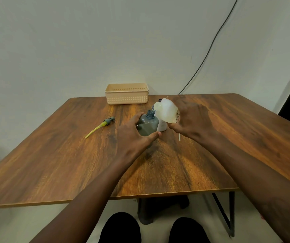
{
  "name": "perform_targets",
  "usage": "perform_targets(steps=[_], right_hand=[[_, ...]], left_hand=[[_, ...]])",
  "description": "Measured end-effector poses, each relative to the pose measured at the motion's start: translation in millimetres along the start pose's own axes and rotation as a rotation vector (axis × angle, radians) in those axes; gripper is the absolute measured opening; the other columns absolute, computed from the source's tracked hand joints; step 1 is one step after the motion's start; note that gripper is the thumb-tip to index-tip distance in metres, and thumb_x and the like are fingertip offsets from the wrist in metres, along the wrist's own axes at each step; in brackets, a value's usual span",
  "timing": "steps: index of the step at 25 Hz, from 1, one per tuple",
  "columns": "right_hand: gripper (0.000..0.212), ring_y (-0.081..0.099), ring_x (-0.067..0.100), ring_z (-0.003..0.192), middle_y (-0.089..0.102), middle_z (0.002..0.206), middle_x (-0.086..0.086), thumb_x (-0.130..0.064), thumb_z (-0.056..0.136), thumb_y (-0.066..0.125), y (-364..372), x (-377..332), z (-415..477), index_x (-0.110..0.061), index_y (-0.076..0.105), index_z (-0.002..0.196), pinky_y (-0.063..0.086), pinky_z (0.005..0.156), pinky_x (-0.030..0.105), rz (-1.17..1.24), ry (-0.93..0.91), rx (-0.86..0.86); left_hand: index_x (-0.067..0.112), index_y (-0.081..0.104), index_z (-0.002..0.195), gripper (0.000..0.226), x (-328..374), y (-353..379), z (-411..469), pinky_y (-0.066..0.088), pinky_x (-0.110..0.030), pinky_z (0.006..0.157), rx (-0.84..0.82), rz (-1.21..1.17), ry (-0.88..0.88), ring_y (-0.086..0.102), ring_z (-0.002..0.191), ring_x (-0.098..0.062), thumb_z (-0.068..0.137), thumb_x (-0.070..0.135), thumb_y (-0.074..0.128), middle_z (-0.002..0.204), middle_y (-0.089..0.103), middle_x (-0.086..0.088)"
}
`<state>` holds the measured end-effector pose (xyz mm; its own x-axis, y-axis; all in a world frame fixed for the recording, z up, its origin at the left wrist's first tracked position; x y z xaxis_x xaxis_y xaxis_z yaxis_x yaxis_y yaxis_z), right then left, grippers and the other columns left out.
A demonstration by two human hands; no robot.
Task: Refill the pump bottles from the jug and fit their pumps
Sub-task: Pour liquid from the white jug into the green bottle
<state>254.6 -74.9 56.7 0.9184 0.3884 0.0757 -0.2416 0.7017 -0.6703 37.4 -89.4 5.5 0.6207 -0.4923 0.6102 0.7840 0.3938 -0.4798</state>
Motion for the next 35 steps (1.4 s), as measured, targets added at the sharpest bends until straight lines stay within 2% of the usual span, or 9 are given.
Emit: perform_targets(steps=[5,9,11,15,19,24,28,32,35], right_hand=[[0.080,0.067,0.030,0.091,0.070,0.120,0.008,-0.042,0.067,0.081,0.3,-1.7,0.4,-0.019,0.053,0.139,0.053,0.066,0.034,-0.034,0.001,-0.045],[0.082,0.068,0.032,0.091,0.069,0.122,0.008,-0.041,0.067,0.081,1.0,-3.0,0.2,-0.020,0.052,0.140,0.057,0.067,0.038,-0.060,0.003,-0.057],[0.083,0.068,0.033,0.094,0.069,0.125,0.009,-0.041,0.067,0.081,1.5,-2.4,-0.1,-0.020,0.051,0.141,0.059,0.068,0.041,-0.062,0.001,-0.064],[0.084,0.068,0.034,0.096,0.068,0.126,0.011,-0.039,0.067,0.084,1.8,-2.4,-0.6,-0.019,0.052,0.141,0.060,0.069,0.043,-0.080,-0.008,-0.045],[0.085,0.069,0.035,0.093,0.070,0.124,0.011,-0.037,0.066,0.087,2.0,-2.8,-0.2,-0.019,0.053,0.141,0.060,0.067,0.042,-0.116,-0.017,-0.036],[0.086,0.071,0.035,0.092,0.072,0.120,0.014,-0.031,0.062,0.092,0.5,-3.7,-1.2,-0.015,0.056,0.139,0.061,0.067,0.040,-0.123,-0.040,-0.010],[0.087,0.071,0.035,0.094,0.072,0.120,0.014,-0.027,0.058,0.095,-1.2,-5.7,-2.5,-0.014,0.058,0.137,0.059,0.068,0.039,-0.136,-0.045,-0.006],[0.087,0.071,0.035,0.097,0.072,0.121,0.012,-0.025,0.059,0.095,-2.4,-7.1,-2.0,-0.015,0.058,0.137,0.058,0.070,0.039,-0.145,-0.047,-0.014],[0.088,0.071,0.034,0.099,0.072,0.123,0.010,-0.025,0.059,0.095,-1.8,-7.6,-1.3,-0.016,0.058,0.138,0.058,0.071,0.039,-0.147,-0.045,-0.022]], left_hand=[[0.025,0.054,0.146,0.093,-0.7,-1.1,-0.4,0.057,-0.024,0.084,0.001,0.001,-0.006,0.058,0.099,-0.002,0.069,0.067,0.083,0.124,0.070,0.001],[0.025,0.053,0.147,0.093,-2.3,-0.9,-1.0,0.058,-0.028,0.087,-0.013,0.009,-0.006,0.062,0.104,-0.006,0.069,0.068,0.082,0.126,0.070,0.000],[0.026,0.054,0.146,0.092,-1.9,-0.7,-1.6,0.056,-0.024,0.085,-0.013,0.014,-0.001,0.061,0.103,-0.005,0.069,0.068,0.083,0.126,0.070,0.001],[0.023,0.053,0.147,0.092,0.7,-1.5,-2.5,0.043,-0.008,0.077,-0.007,0.030,-0.003,0.057,0.099,-0.002,0.071,0.064,0.084,0.125,0.071,0.000],[0.025,0.052,0.147,0.093,-0.5,-1.2,-4.4,0.049,-0.020,0.081,-0.014,0.047,-0.009,0.063,0.104,-0.008,0.070,0.068,0.082,0.125,0.071,0.000],[0.025,0.052,0.148,0.093,-2.3,-0.1,-5.2,0.048,-0.021,0.085,-0.031,0.060,-0.012,0.064,0.108,-0.010,0.071,0.068,0.082,0.127,0.070,0.000],[0.025,0.051,0.150,0.092,-3.1,0.8,-5.5,0.043,-0.015,0.080,-0.063,0.055,-0.025,0.063,0.109,-0.011,0.073,0.065,0.082,0.129,0.068,-0.001],[0.025,0.049,0.151,0.094,-5.1,1.4,-6.1,0.043,-0.019,0.084,-0.079,0.078,-0.031,0.062,0.111,-0.012,0.073,0.065,0.082,0.129,0.068,-0.001],[0.027,0.048,0.151,0.094,-6.4,1.2,-6.2,0.052,-0.029,0.092,-0.075,0.093,-0.032,0.063,0.112,-0.013,0.072,0.067,0.081,0.129,0.069,-0.001]])
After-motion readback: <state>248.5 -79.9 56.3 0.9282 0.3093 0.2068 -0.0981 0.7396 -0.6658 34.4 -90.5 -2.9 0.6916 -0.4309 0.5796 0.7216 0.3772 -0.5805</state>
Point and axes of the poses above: each hand's wrist, its own z-axis towards the middle knuckle, its own y-axis out of the palm, x = y × z, the point moved 2 cm from there along z, towards the middle knuckle
